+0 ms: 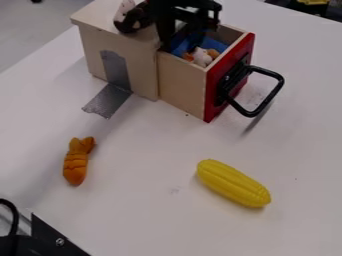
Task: Pick up the dog stuffed toy then place it on the middle of the table
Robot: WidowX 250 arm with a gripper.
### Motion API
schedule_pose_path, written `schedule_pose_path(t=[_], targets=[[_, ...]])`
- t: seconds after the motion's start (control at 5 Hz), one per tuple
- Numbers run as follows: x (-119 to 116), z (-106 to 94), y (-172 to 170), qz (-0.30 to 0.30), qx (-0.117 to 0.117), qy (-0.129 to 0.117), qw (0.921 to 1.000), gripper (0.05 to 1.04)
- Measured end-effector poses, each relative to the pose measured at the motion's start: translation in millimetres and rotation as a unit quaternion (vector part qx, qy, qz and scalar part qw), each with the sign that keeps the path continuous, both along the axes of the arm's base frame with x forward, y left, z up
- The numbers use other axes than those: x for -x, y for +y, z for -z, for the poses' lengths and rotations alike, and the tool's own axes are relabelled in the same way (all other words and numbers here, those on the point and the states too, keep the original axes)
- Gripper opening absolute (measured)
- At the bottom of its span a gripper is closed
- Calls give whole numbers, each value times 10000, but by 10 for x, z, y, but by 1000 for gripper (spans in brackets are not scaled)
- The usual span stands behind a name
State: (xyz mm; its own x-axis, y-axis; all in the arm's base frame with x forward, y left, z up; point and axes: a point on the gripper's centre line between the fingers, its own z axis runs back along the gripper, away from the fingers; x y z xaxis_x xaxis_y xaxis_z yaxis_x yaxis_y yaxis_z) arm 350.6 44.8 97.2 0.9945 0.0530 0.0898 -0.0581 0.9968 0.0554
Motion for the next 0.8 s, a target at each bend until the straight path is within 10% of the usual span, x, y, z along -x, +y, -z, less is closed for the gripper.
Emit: schedule_pose_path(t=[0.2, 0.8], targets=[[-33, 76, -112, 111, -99, -39, 9999, 994], [-64, 224, -122, -15, -420, -172, 9990, 998]])
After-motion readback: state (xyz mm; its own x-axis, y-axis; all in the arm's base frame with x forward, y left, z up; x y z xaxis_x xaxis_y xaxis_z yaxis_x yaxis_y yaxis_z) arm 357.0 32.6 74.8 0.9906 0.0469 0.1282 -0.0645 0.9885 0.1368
